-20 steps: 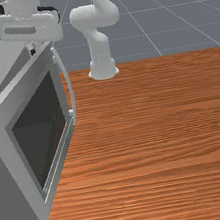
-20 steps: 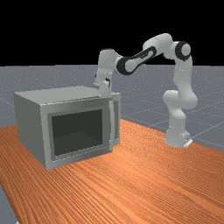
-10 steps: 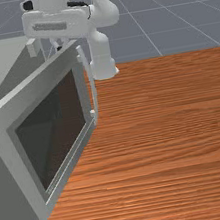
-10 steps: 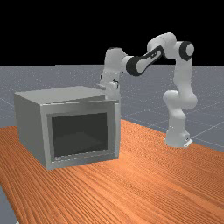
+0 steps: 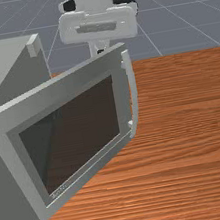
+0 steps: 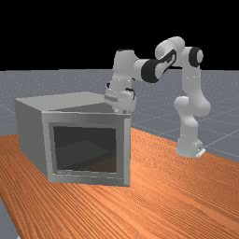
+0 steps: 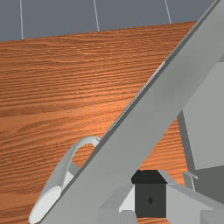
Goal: Open the microwave
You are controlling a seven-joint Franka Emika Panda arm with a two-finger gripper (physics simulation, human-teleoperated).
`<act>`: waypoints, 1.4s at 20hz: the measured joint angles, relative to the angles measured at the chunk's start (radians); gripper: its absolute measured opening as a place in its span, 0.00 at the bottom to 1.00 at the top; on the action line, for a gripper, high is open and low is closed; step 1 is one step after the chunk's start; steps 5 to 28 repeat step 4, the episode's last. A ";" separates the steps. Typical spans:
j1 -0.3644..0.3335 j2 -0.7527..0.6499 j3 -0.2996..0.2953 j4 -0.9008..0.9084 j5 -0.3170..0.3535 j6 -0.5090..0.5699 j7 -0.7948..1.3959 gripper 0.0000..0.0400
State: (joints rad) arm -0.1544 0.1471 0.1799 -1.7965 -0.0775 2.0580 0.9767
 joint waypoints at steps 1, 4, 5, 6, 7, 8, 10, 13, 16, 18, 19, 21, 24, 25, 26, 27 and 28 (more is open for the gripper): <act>0.017 0.056 0.008 0.072 -0.004 -0.024 0.003 0.00; 0.063 0.234 0.016 0.315 -0.012 -0.101 0.024 0.00; 0.063 0.234 0.016 0.315 -0.012 -0.101 0.024 0.00; 0.063 0.234 0.016 0.315 -0.012 -0.101 0.024 0.00; 0.063 0.234 0.016 0.315 -0.012 -0.101 0.024 0.00; 0.063 0.234 0.016 0.315 -0.012 -0.101 0.024 0.00; 0.063 0.234 0.016 0.315 -0.012 -0.101 0.024 0.00; 0.063 0.234 0.016 0.315 -0.012 -0.101 0.024 0.00; 0.063 0.234 0.016 0.315 -0.012 -0.101 0.024 0.00; 0.063 0.234 0.016 0.315 -0.012 -0.101 0.024 0.00; 0.063 0.234 0.016 0.315 -0.012 -0.101 0.024 0.00; 0.063 0.234 0.016 0.315 -0.012 -0.101 0.024 0.00; 0.063 0.234 0.016 0.315 -0.012 -0.101 0.024 0.00; 0.063 0.234 0.016 0.315 -0.012 -0.101 0.024 0.00; 0.063 0.234 0.016 0.315 -0.012 -0.101 0.024 0.00; 0.063 0.234 0.016 0.315 -0.012 -0.101 0.024 0.00; 0.063 0.234 0.016 0.315 -0.012 -0.101 0.024 0.00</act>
